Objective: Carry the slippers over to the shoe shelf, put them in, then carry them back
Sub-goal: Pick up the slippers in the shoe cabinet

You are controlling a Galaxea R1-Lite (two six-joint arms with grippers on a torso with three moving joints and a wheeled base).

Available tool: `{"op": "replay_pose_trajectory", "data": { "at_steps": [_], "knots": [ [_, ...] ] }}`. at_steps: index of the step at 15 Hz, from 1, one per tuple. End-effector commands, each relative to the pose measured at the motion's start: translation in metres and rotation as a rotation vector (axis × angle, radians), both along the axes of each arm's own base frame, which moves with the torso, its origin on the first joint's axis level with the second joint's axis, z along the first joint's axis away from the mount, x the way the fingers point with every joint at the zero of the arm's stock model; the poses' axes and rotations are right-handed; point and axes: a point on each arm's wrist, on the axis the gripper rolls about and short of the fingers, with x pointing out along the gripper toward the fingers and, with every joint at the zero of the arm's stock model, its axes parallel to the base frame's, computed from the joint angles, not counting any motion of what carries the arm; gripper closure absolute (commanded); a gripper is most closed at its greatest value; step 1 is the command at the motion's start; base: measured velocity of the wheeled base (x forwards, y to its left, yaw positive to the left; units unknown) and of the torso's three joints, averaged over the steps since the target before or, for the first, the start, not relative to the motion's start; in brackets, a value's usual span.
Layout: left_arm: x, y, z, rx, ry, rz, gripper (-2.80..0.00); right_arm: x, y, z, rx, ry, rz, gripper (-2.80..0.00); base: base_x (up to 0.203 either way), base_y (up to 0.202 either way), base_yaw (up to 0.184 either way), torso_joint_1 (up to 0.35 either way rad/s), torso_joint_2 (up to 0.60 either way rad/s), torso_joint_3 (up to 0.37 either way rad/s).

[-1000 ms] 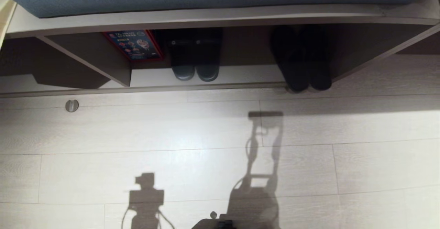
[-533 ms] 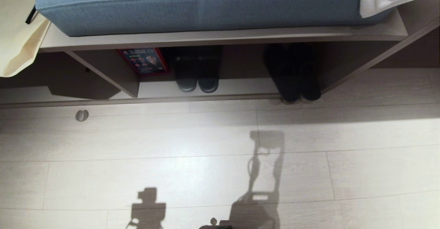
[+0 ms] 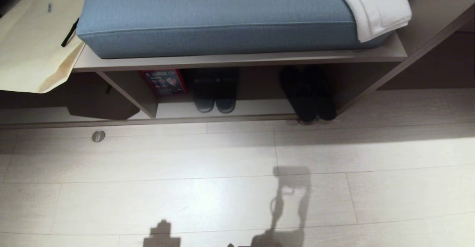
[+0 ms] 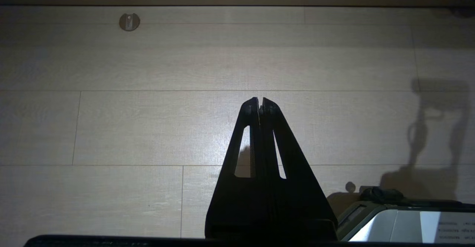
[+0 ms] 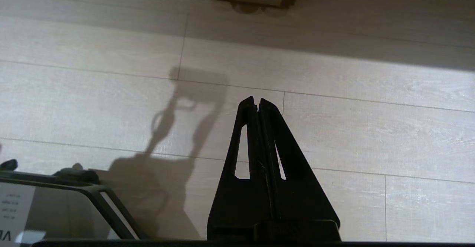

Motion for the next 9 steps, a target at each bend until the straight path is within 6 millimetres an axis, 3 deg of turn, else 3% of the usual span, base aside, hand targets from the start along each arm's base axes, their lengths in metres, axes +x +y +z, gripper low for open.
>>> {"op": "replay_pose_trajectory", "data": {
  "at_steps": [1,9],
  "knots": [
    [0.0001,0.0,0.0001,-0.001,0.001,0.0,0.0,0.0002,0.0,0.0001,-0.001,0.001,0.001,0.0,0.0,0.0,0.0,0.0,0.0,0.208],
    [0.0002,0.0,-0.0003,-0.004,0.002,0.001,0.0,0.0002,0.0,0.0001,-0.001,0.001,0.001,0.0,0.0,0.0,0.0,0.002,0.0,0.202]
  ]
}}
